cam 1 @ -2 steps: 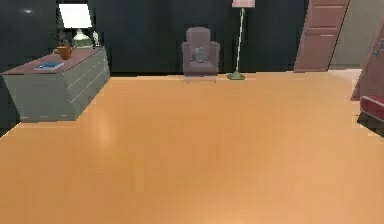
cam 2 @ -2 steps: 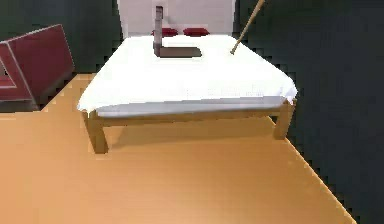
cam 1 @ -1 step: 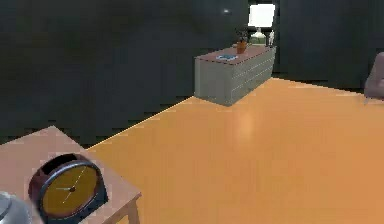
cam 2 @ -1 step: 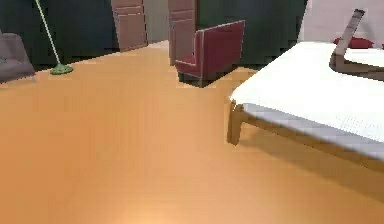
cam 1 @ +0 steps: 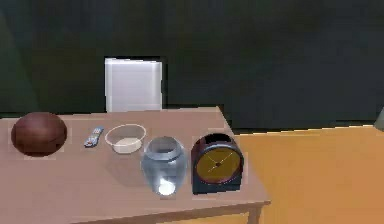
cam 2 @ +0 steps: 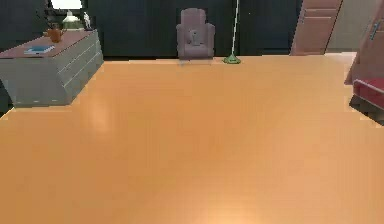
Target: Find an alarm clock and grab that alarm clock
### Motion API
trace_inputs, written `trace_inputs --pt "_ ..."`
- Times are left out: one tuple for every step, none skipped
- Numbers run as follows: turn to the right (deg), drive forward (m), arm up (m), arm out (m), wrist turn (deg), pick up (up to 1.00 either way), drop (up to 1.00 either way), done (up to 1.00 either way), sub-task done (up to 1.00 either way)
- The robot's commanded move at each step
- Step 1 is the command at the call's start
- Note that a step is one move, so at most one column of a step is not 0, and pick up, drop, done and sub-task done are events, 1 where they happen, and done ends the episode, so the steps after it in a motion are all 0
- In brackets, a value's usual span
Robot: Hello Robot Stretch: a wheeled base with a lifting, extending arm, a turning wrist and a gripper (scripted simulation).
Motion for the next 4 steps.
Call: trace_inputs --pt "-45.0 0.0 0.0 0.0 0.0 0.0 0.0 0.0 0.0" --pt "-30.0 0.0 0.0 0.0 0.0 0.0 0.0 0.0 0.0" --pt "0.0 0.0 0.5 0.0 0.0 0.0 0.0 0.0 0.0" --pt "0.0 0.0 0.32 0.0 0.0 0.0 0.0 0.0 0.0"
